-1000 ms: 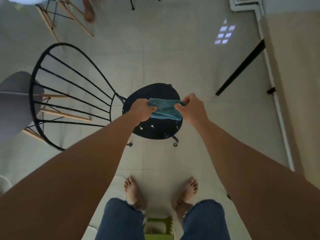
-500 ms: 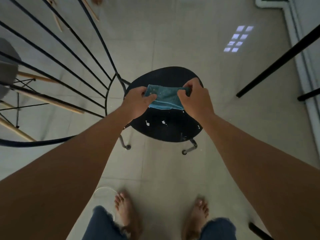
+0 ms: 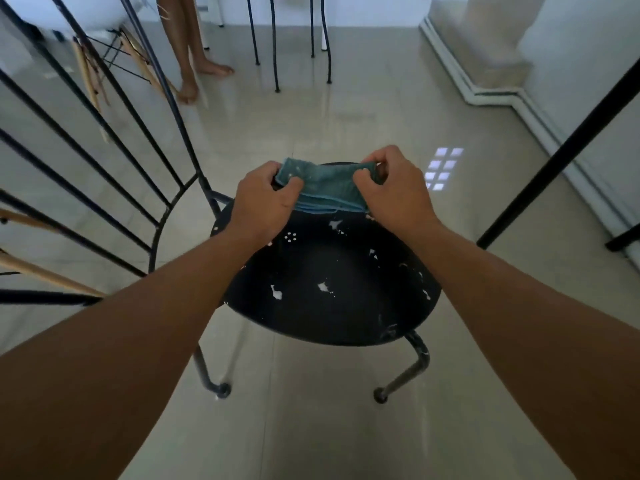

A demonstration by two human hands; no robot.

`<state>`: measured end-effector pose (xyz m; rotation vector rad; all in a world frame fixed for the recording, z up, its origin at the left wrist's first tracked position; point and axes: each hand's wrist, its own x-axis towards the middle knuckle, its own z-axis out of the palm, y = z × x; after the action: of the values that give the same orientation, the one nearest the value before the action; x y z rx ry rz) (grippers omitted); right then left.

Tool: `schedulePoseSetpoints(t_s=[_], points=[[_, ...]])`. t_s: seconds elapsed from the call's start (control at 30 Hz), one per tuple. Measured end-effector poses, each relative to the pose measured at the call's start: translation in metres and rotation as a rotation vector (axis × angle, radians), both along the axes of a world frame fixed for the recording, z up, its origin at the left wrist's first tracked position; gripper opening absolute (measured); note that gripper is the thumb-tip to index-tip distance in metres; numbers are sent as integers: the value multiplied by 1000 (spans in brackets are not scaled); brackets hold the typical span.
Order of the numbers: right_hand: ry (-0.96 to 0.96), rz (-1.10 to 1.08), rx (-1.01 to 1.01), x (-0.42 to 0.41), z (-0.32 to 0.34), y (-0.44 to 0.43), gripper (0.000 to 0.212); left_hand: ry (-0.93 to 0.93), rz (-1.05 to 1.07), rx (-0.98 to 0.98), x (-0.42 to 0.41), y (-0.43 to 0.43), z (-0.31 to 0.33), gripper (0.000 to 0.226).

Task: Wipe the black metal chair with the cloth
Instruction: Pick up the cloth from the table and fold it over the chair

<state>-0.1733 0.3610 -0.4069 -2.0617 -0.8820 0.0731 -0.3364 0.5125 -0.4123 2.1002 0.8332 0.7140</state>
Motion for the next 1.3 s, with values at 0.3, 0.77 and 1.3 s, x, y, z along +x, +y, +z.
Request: schedulePoseSetpoints(t_s=[0.3, 0.77, 1.3], points=[[-56, 76, 32, -28, 16, -50, 12, -99, -57, -28, -37, -27, 21, 11], [-11, -30, -196, -125, 15, -111, 17, 196, -12, -15, -139, -98, 15, 22], [-311, 655, -556, -146, -30, -90, 57, 406, -29, 397, -167, -92, -62, 70]])
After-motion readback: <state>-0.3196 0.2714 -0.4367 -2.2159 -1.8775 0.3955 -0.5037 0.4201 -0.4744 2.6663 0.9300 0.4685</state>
